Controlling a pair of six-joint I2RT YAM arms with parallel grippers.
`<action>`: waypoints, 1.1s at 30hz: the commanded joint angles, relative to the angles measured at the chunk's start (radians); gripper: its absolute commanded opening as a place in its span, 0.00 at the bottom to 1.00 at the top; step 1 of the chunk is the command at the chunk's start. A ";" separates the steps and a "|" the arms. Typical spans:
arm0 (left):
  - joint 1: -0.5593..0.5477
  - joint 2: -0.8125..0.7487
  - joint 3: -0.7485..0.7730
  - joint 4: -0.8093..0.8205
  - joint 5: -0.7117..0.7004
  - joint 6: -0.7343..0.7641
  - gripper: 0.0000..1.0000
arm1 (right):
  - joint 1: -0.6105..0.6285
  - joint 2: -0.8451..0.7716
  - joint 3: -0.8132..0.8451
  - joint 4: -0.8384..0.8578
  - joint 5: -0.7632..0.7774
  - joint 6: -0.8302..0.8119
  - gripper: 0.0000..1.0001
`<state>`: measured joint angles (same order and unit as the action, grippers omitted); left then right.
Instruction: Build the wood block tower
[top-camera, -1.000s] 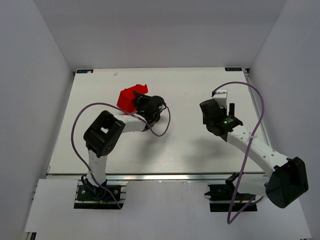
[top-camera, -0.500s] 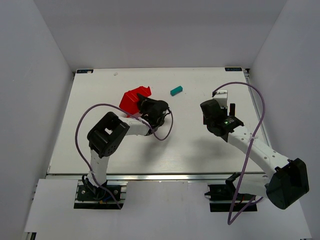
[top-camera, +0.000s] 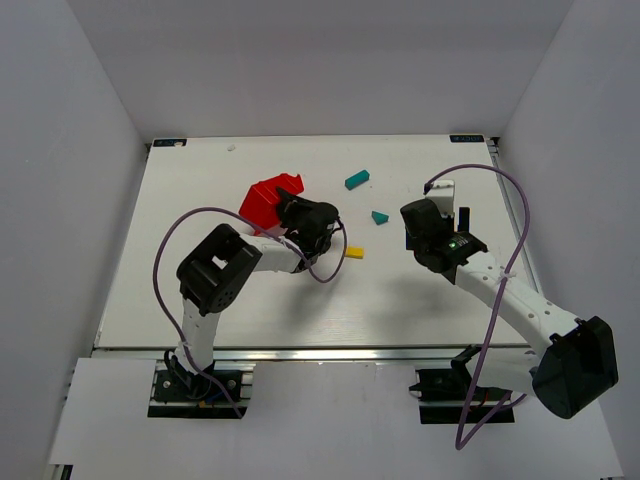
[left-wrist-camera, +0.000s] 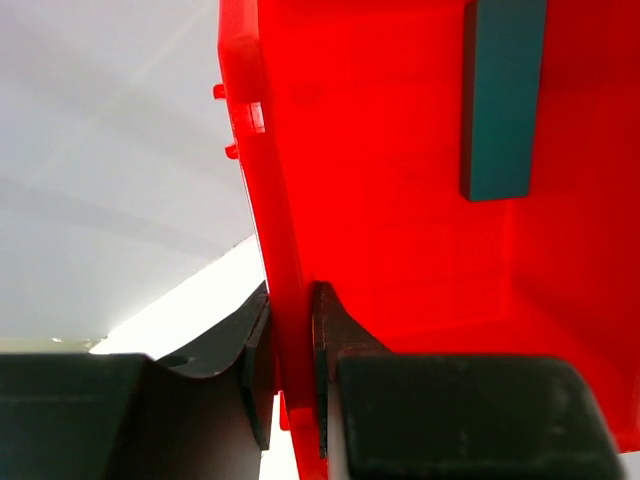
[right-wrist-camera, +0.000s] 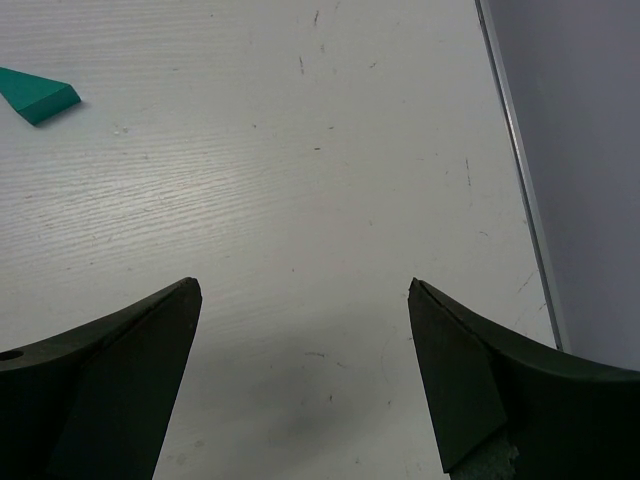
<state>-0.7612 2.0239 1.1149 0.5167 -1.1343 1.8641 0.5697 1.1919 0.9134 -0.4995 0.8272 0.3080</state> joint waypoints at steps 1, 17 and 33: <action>-0.004 -0.025 0.010 0.026 -0.027 0.064 0.00 | 0.001 -0.003 0.012 -0.004 0.010 0.020 0.89; -0.113 -0.080 -0.207 0.094 0.056 0.386 0.00 | 0.001 0.012 0.024 -0.013 -0.023 0.014 0.89; -0.024 -0.198 0.611 -1.109 0.511 -0.985 0.00 | -0.002 -0.014 0.028 0.006 -0.016 0.019 0.89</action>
<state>-0.8070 1.9938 1.6547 -0.2008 -0.8864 1.2598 0.5697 1.2003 0.9134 -0.5228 0.7929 0.3092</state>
